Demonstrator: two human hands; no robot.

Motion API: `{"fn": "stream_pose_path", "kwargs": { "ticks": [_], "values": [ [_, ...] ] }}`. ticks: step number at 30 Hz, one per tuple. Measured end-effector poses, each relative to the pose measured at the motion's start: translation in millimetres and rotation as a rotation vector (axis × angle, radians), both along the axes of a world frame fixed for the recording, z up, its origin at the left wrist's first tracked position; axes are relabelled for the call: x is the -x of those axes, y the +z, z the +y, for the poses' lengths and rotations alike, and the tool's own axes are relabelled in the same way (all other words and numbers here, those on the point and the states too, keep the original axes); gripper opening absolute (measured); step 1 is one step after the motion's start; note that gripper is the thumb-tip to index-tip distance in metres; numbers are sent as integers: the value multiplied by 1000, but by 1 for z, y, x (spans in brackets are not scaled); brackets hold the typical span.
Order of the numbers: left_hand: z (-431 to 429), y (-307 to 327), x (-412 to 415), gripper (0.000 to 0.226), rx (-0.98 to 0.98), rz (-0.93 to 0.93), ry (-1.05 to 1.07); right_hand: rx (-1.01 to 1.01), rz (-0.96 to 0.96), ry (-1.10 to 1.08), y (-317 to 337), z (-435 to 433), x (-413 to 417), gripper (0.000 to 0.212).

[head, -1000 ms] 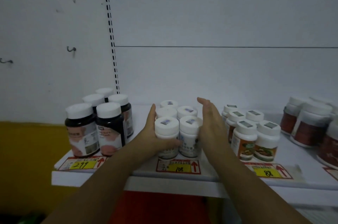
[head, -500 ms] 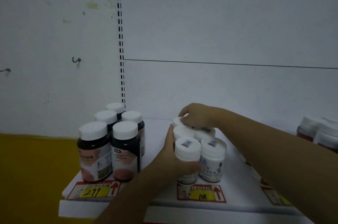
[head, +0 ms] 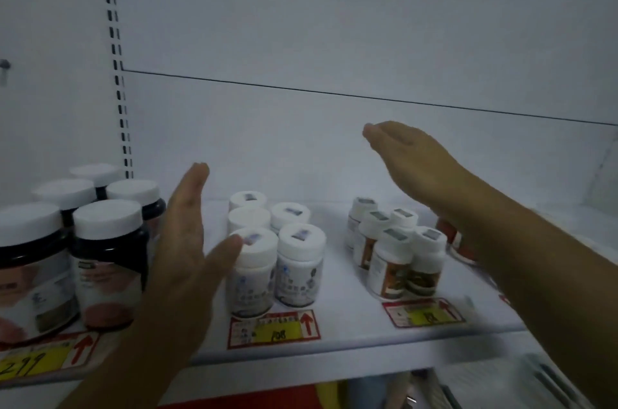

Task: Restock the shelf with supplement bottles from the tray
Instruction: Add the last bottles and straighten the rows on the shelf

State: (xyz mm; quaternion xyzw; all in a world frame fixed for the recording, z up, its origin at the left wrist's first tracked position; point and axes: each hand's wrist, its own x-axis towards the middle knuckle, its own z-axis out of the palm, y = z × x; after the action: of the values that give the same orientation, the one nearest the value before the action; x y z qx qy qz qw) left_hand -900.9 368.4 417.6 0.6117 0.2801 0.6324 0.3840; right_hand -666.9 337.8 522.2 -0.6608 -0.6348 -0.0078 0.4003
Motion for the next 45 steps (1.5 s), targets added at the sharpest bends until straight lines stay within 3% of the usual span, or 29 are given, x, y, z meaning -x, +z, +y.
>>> {"fn": "stream_pose_path", "kwargs": {
  "ticks": [3, 5, 9, 13, 16, 22, 27, 35, 41, 43, 45],
  "values": [
    [-45, 9, -36, 66, -180, -3, -186, -18, 76, -44, -21, -22, -37, 49],
    [-61, 6, -72, 75, -240, 129, -261, 14, 195, -16, -44, -26, -51, 49],
    [-43, 2, -143, 74, 54, 148, -191, 58, 411, 153, -88, -31, -76, 61],
    [-25, -8, -175, 55, 364, 46, -182, 162, 487, 367, -115, -30, -84, 64],
    [-28, -18, -180, 53, 358, 99, -235, 137, 508, 433, -123, -25, -89, 59],
    [-37, -16, -182, 73, 306, 272, -161, 79, 494, 432, -133, -17, -96, 56],
    [-40, -14, -183, 63, 332, 248, -166, 60, 483, 437, -138, -15, -98, 56],
    [-39, -15, -184, 66, 331, 268, -141, 11, 442, 412, -139, -18, -98, 51],
    [-22, -17, -185, 53, 398, 92, -153, -105, 392, 320, -109, -19, -92, 37],
    [-21, -16, -185, 57, 503, 69, -192, -66, 287, 287, -79, -1, -86, 32],
    [-18, -13, -188, 58, 541, 68, -214, 109, 185, 279, -50, 23, -77, 33]
  ]
}}
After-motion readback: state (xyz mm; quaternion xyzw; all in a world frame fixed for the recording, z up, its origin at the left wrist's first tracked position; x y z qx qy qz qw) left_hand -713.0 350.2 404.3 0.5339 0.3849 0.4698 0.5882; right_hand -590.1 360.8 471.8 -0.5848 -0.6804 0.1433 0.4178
